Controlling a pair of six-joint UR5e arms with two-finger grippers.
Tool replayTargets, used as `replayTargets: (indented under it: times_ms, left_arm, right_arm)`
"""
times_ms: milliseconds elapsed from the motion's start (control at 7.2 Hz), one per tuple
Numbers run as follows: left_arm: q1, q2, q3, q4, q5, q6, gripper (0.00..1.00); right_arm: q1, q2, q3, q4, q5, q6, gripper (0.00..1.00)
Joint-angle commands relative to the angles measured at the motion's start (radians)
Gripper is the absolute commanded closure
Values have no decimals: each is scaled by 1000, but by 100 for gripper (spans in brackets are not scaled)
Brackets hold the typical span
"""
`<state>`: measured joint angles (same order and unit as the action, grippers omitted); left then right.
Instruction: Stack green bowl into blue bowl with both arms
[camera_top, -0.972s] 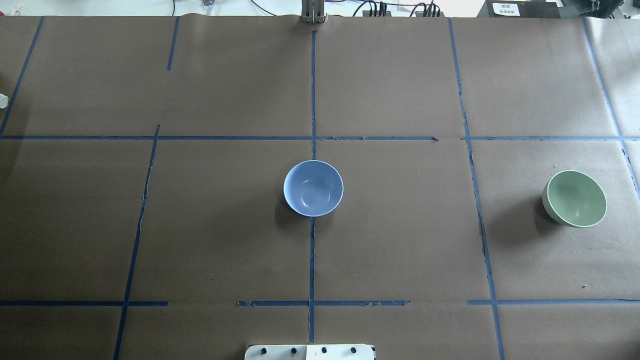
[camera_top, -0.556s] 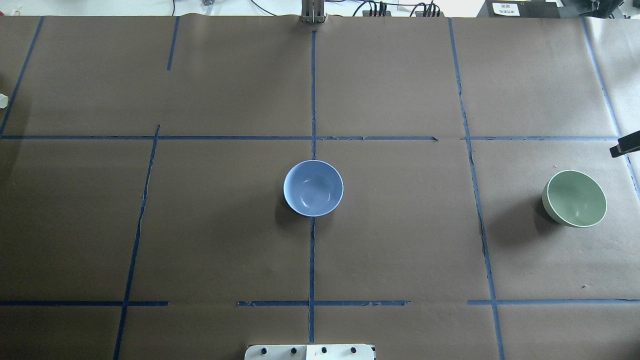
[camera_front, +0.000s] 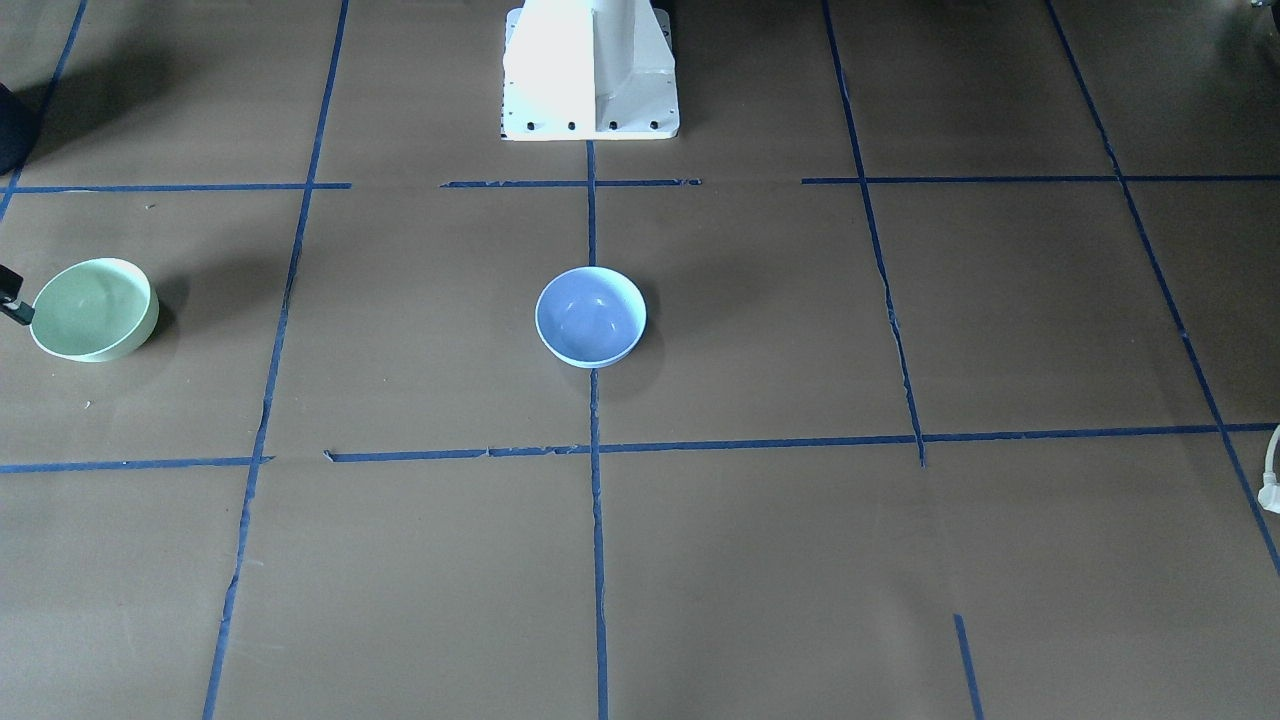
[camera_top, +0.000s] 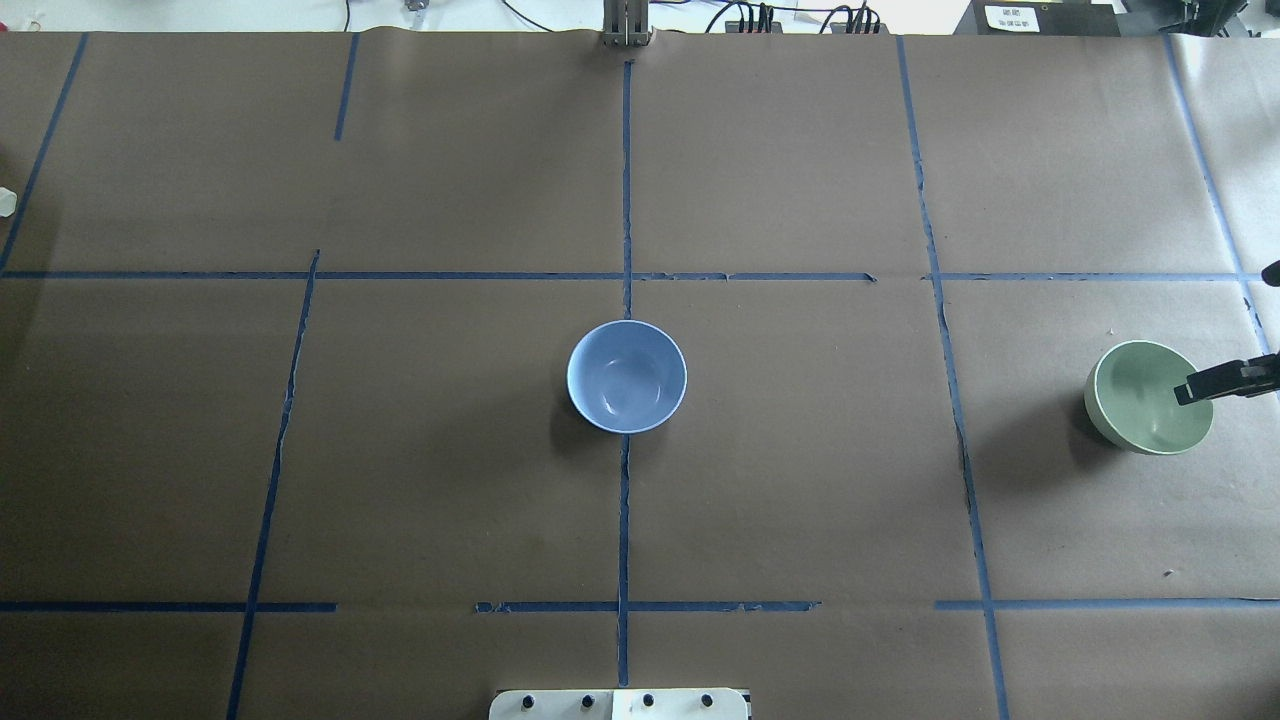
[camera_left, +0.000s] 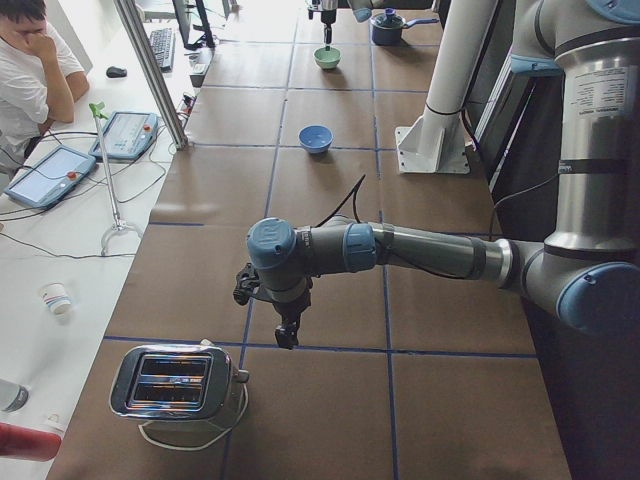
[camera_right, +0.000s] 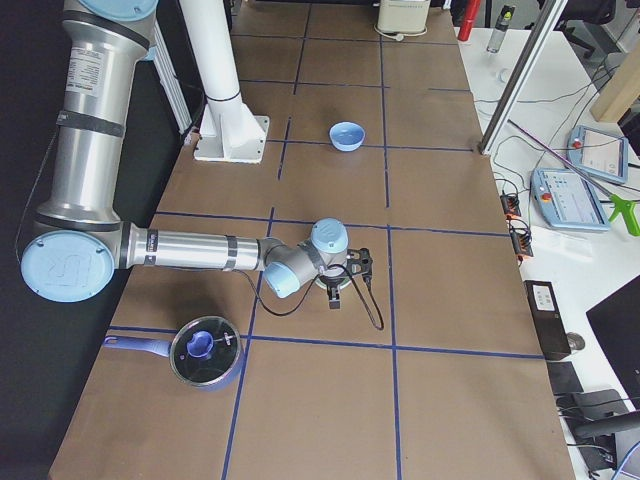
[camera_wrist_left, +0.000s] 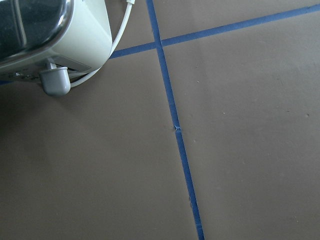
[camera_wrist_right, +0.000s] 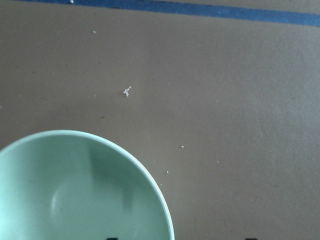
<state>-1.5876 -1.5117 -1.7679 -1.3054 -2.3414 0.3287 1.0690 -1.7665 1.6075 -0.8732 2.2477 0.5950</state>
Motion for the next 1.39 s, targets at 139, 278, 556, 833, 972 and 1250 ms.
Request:
replayTargets:
  times_ms: [139, 278, 556, 833, 972, 1250]
  left_arm:
    - [0, 4, -8, 0, 0, 0, 0]
    - [0, 4, -12, 0, -1, 0, 0]
    - [0, 4, -15, 0, 0, 0, 0]
    - [0, 4, -16, 0, 0, 0, 0]
    - [0, 4, -16, 0, -1, -5, 0]
    - [0, -1, -18, 0, -1, -45, 0]
  right_arm:
    - [-26, 10, 15, -4, 32, 11, 100]
    - [-26, 10, 19, -7, 44, 11, 100]
    - [-20, 22, 25, -10, 59, 26, 100]
    - [-9, 169, 133, -245, 82, 136, 100]
    - [-23, 311, 210, -476, 82, 193, 100]
    - [-218, 578, 215, -610, 14, 502, 100]
